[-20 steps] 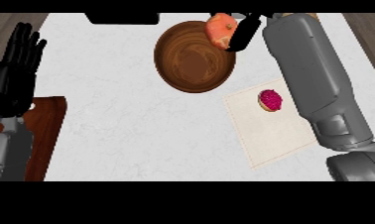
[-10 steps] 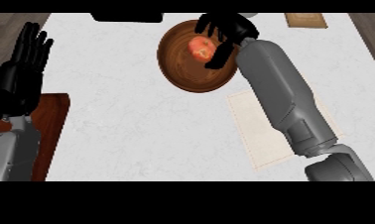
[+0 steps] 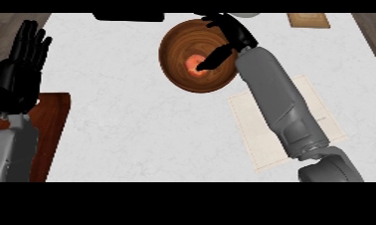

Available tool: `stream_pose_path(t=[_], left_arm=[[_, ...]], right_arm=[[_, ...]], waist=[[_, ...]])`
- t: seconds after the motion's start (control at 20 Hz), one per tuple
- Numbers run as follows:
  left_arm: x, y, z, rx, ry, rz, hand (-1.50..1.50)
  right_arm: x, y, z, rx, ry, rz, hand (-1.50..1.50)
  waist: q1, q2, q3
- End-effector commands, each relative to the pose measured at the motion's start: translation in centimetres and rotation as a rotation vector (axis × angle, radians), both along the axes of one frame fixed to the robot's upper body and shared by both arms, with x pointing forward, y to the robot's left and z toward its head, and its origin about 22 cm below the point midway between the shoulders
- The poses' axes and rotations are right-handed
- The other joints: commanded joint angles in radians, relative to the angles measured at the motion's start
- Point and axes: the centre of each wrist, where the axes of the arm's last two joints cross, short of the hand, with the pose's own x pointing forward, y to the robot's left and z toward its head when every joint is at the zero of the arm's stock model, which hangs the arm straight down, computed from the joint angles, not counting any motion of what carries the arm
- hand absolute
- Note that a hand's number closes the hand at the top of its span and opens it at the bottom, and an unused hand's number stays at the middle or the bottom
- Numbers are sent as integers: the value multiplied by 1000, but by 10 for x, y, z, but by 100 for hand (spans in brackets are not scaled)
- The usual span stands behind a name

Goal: Pick the squash from the placemat and place it in the bowl

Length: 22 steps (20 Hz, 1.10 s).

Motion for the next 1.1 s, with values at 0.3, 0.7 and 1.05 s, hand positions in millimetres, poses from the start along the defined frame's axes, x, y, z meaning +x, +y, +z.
stream_pose_path(t=[0.3, 0.7, 1.05], left_arm=[[-10, -3, -7, -4, 8, -17, 0], [-8, -12, -9, -6, -8, -12, 0], [2, -14, -1, -9, -19, -20, 0]], right_arm=[[16, -76, 18, 276, -105, -293, -150], [5, -202, 32, 405, -128, -378, -150], [-26, -277, 21, 441, -137, -355, -150]], waist=[[3, -1, 0], [15, 8, 2], [20, 19, 4]])
